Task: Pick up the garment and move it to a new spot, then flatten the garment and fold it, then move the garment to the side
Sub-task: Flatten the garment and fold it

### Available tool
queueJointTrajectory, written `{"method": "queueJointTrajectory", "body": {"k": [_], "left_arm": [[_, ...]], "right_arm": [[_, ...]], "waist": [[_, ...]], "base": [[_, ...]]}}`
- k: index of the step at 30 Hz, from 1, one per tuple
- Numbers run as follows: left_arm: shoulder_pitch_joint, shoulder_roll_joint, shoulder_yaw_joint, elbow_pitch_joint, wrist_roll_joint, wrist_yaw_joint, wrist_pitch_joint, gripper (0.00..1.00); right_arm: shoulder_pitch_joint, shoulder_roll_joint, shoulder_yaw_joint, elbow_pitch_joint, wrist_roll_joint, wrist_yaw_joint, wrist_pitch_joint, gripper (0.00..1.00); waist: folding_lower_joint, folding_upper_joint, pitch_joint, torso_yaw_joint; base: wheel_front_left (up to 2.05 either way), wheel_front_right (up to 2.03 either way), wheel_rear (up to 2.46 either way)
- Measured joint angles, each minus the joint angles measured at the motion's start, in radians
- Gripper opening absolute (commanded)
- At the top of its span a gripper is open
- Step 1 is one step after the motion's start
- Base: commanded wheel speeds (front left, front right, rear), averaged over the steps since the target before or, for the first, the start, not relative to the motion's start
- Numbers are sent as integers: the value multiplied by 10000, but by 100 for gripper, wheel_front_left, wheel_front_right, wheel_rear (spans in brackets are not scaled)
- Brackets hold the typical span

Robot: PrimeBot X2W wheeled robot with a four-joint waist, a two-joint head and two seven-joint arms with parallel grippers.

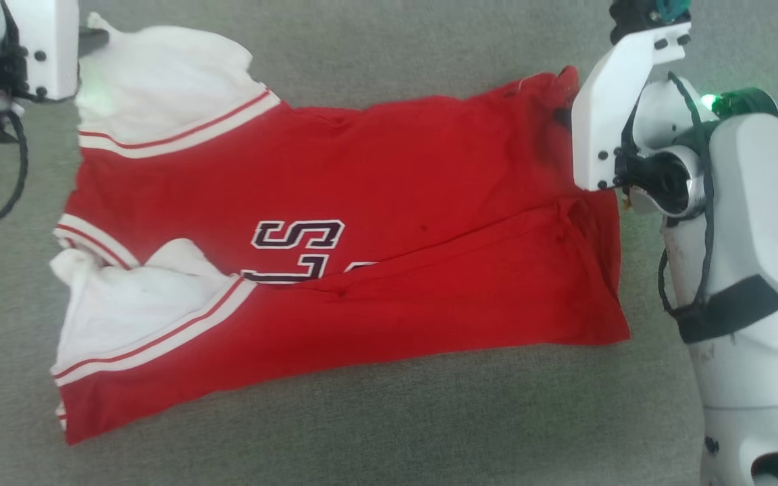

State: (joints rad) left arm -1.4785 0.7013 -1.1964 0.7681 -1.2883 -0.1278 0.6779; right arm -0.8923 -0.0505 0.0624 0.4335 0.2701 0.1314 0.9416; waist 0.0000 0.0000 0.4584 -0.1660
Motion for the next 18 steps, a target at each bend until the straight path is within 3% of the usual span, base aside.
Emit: {"method": "queueJointTrajectory", "body": {"k": [9, 18], "left_arm": [[784, 602, 79, -1181, -313, 84, -282, 0], [1952, 2155, 40, -4266, -445, 1346, -360, 0]], "right_arm": [[1131, -25, -12, -1691, -151, 0, 727, 0], [2556, -897, 199, -3856, 405, 0, 1668, 0]], "waist": [[0, 0, -780, 455], [0, 0, -1154, 846]], "base": [[0, 0, 0], [0, 0, 0]]}}
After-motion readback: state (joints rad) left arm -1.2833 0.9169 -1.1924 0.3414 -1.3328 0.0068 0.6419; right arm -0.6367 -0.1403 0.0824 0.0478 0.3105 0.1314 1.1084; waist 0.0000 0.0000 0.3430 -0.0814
